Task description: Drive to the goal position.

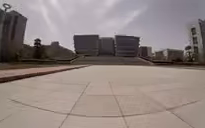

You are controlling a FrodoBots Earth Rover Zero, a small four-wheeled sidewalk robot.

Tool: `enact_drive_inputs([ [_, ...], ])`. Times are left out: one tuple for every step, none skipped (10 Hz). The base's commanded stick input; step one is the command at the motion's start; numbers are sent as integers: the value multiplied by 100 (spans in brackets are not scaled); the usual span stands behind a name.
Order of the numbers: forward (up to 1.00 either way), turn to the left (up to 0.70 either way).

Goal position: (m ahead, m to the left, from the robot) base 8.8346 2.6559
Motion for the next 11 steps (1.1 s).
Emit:
enact_drive_inputs([
  [100, 0],
  [100, 0],
  [100, 0],
  [100, 0],
  [100, 0],
  [100, 0],
  [100, 0],
  [100, 0],
  [100, 0],
  [100, 0],
  [100, 0],
])
